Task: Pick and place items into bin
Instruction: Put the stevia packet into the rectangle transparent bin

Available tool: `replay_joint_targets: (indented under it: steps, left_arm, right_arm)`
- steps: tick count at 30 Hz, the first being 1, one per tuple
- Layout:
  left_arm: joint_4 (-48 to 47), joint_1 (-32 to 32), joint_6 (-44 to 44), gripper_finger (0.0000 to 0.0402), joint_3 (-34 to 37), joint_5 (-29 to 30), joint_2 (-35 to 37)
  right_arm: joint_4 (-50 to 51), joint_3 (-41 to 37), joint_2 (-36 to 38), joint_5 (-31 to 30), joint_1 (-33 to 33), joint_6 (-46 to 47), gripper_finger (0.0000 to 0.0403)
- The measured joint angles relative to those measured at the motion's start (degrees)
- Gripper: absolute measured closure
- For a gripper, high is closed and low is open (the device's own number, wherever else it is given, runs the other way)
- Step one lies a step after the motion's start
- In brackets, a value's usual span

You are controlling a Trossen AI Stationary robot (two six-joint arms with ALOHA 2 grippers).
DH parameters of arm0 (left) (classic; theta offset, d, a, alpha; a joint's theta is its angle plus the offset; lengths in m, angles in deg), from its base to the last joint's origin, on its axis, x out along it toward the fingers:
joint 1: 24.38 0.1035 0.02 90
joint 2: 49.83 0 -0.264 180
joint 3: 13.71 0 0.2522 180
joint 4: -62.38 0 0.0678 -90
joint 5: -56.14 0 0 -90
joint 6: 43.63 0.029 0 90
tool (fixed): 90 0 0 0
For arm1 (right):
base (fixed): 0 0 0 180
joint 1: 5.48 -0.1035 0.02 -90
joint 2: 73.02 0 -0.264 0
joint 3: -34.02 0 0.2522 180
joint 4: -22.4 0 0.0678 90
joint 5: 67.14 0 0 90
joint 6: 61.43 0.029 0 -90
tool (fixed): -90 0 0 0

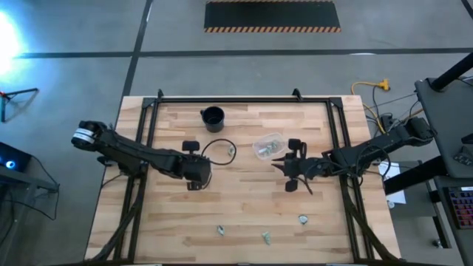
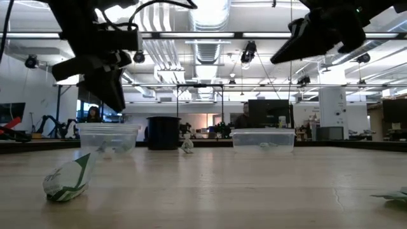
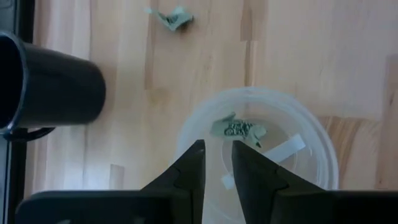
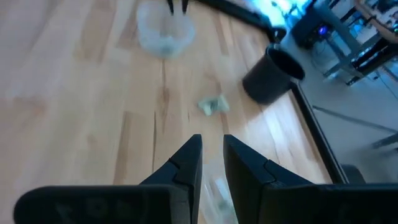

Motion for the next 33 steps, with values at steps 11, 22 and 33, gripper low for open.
replay_joint_targets:
  steps: [11,22,33]
  left_arm:
    - [0.25,-5.41,-5.31,0.0338,-0.05,1.8,9.99]
    - [0.62,-16.11,-12.62,0.0338,2.78,16.76,14.71]
    - [-0.52,-18.6,-13.85,0.0338,3.12,18.65,15.14]
  right_arm:
    - [-12.04,0.19,-9.7,11.68,3.61,-8.87,0.0346]
    - [-18.17,10.06,-22.7,23.07,12.32,-16.43,0.0346]
    - [9.73,34.85,-35.72,24.07,18.43,-18.72,0.0346]
